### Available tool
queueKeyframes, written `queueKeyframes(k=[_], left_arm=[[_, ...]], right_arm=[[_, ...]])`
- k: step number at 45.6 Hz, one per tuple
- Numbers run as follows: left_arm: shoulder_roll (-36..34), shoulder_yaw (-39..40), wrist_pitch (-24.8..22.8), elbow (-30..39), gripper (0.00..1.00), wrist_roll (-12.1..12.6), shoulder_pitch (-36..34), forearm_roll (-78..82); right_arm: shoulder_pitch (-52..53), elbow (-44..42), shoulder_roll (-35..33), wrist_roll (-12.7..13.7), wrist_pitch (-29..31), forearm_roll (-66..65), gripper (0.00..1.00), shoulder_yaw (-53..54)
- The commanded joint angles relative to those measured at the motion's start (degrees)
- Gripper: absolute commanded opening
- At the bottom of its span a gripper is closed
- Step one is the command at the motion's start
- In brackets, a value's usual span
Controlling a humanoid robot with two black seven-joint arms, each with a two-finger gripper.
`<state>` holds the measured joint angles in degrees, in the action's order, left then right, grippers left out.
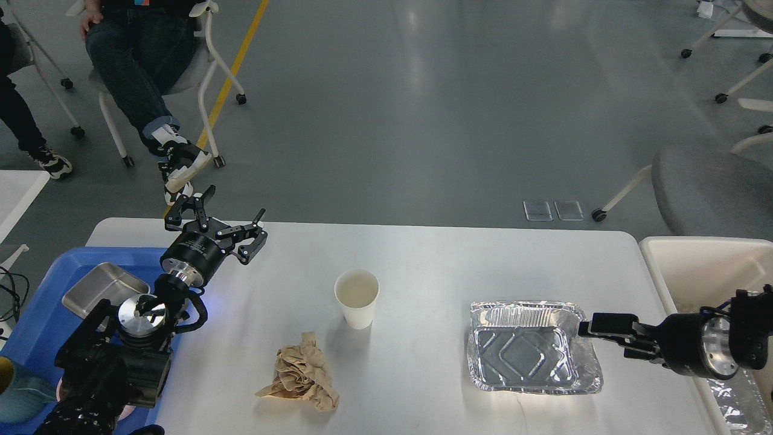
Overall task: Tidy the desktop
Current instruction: 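Reach the right gripper out toward the foil tray's near edge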
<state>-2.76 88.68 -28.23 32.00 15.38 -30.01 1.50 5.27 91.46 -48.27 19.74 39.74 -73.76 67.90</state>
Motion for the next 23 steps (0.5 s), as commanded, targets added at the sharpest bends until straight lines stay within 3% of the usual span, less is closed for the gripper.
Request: queueKeyframes(k=[1,6,14,23], left_arm=[[-0.14,0.0,-0.15,0.0,1.0,0.0,0.04,0.0],[-0.23,0.0,-0.15,0.0,1.0,0.0,0.04,0.0],[-0.05,0.0,-0.15,0.08,1.0,0.0,0.04,0.0],[-0.14,0.0,-0.15,0.08,1.0,0.0,0.04,0.0]], right_arm=[[0.71,-0.23,3.18,0.03,-0.27,-3.32,1.0,0.83],[1.24,-0.84,3.54,-0.23,-0.36,-3.41,1.0,1.7],[1.41,-3.21,5.12,-4.18,-0.63,-3.94,1.0,2.15],[1.32,-3.3,6.26,-5.59,-0.71,-6.57,0.98,2.06]])
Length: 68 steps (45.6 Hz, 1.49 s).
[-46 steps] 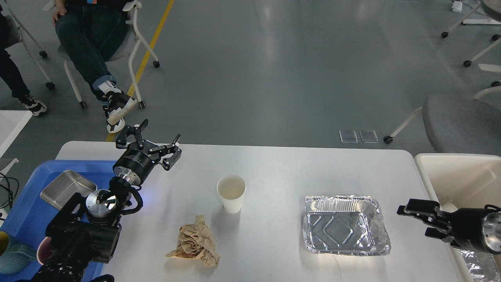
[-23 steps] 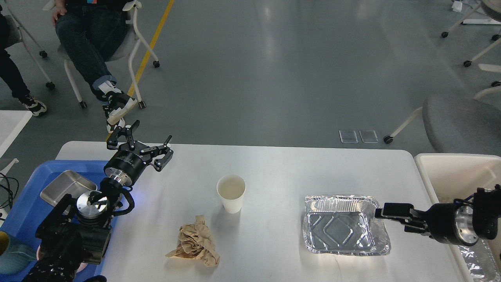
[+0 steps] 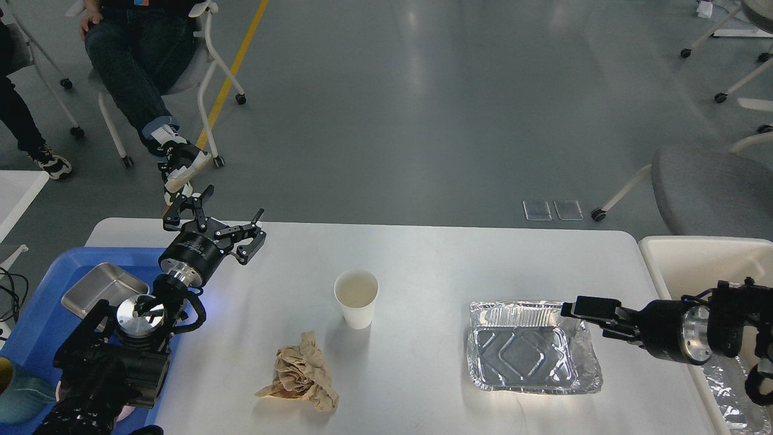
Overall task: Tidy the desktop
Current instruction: 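Reach the right gripper out toward the foil tray's near edge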
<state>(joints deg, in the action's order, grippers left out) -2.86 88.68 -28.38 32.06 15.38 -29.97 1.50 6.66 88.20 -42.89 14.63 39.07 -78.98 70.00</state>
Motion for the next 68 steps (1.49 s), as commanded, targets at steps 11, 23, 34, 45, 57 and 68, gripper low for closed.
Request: queueKeyframes(k=[11,23,34,45,57,68], left_arm=[[-0.12,0.0,-0.19,0.02,1.0,0.0,0.35,0.0],[-0.12,0.0,-0.28,0.02,1.0,0.08,0.35,0.0],[-0.12,-0.09,-0.28,0.02,1.0,0.08,0.26,0.0],[-0.21,0.0,-0.36,0.02,1.0,0.08,0.44,0.0],[-0.21,0.0,-0.36,0.02,1.0,0.08,0.35,0.0],[-0.12,0.0,-0.36,0.02,1.0,0.08,0.35,0.0]], right_arm=[[1.33,-0.22,1.67,-0.75,-0.14,-1.18,0.98,2.94],[2.48,-3.66,6.77,0.4,-5.49,-0.56,0.99,6.2],[1.6,-3.13,7.21,-0.48,-10.24,-1.53,0.97,6.55],[0.02,-2.25,6.86,-4.08,-10.24,-4.95,0.96,6.11],[-3.23,-1.72,6.42,-9.88,-9.98,-8.9,0.96,4.79],[-3.41,-1.37,6.25,-14.89,-10.07,-15.77,0.97,4.79]])
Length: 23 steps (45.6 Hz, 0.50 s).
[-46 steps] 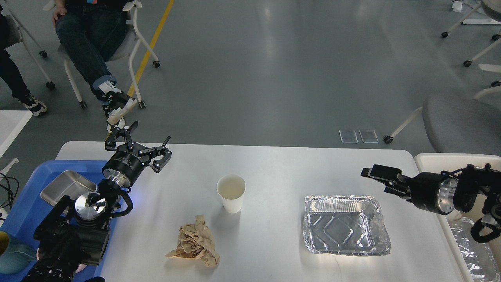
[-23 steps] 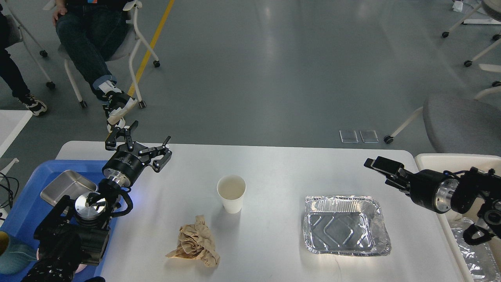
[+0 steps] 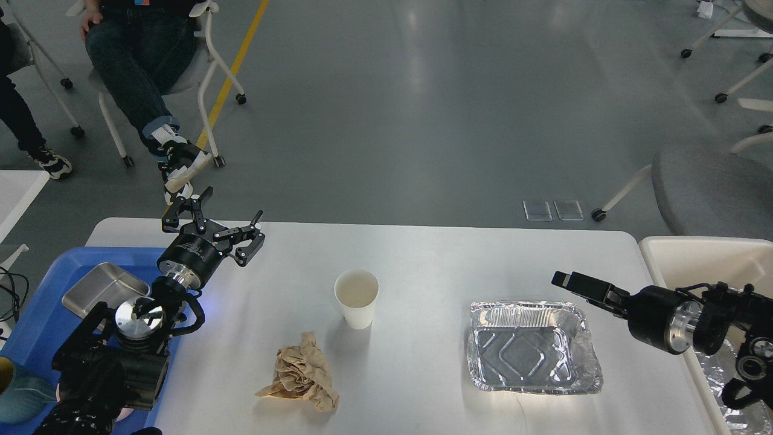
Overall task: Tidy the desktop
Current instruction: 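Reach the right gripper out toward the foil tray's near edge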
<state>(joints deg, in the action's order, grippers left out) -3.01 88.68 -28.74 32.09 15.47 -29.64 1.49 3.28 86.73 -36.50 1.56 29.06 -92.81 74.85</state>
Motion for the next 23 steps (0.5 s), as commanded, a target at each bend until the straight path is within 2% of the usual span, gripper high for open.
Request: queueKeyframes(k=[1,9,23], left_arm=[[0.02,0.0,0.0,-0.01,1.0,-0.01,0.02,0.0],[0.02,0.0,0.0,-0.01,1.0,-0.01,0.11,0.0],[0.02,0.0,0.0,-0.01,1.0,-0.01,0.11,0.0]], right_arm=[[-0.03,0.11,-0.41,-2.17,-0.05,-2.03,0.97,-0.05],[-0.11,1.08,-2.88,-8.23,-0.32,-10.71,0.97,-1.46],[0.59,0.73,-6.39,-8.68,-0.32,-18.2,0.98,-5.5]])
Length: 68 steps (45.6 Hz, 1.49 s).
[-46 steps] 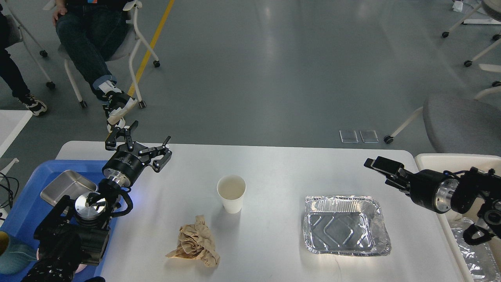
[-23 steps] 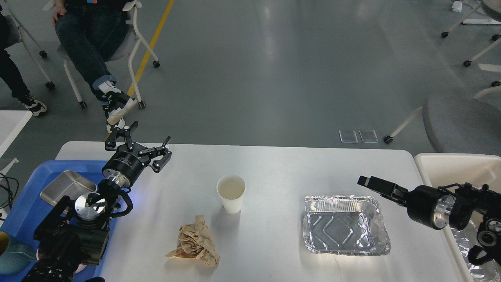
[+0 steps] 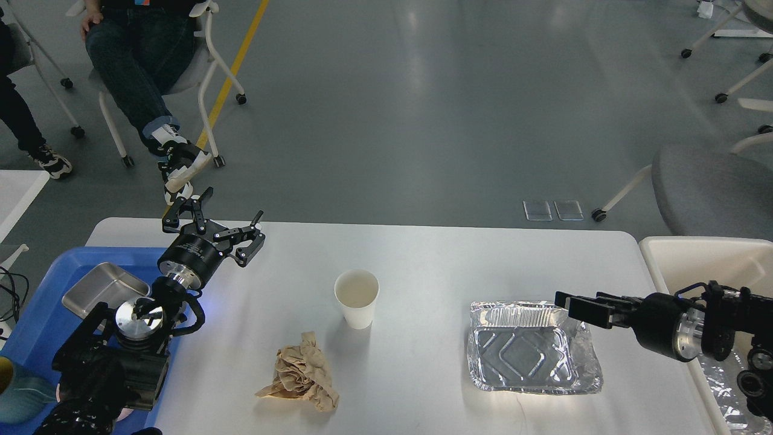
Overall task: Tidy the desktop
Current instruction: 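Reach the right gripper out toward the foil tray's near edge, then grasp the foil tray's edge with the right gripper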
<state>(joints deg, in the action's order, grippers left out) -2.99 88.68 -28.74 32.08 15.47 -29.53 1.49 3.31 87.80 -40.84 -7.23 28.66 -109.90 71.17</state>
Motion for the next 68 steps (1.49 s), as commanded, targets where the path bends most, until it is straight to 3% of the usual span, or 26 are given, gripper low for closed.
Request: queueKeyframes(k=[1,18,36,52,68], left_arm=[[0.0,-0.09,0.0,0.0,1.0,0.0,0.0,0.0],[0.09,-0.09,0.0,0.18,1.0,0.0,0.53,0.0],[-0.09,0.08,0.0,0.71,1.0,0.0,1.75,0.0],[-0.79,0.08,0.0,0.71,1.0,-0.09,2.37,0.0],[-0.79,0.08,0.0,0.71,1.0,-0.09,2.46,0.0]], right_arm=[[0.73,-0.61,-2.4,0.2,0.08,-1.28,0.98,-2.09],[1.35,-5.53,-2.05,1.26,0.52,-2.95,1.0,-4.99],[3.46,-11.6,4.1,1.26,0.61,-2.51,1.0,-7.36],[7.15,-16.61,5.68,1.17,0.17,-2.95,1.0,-12.73],[7.76,-16.96,5.07,1.17,0.17,-3.04,1.0,-12.81]])
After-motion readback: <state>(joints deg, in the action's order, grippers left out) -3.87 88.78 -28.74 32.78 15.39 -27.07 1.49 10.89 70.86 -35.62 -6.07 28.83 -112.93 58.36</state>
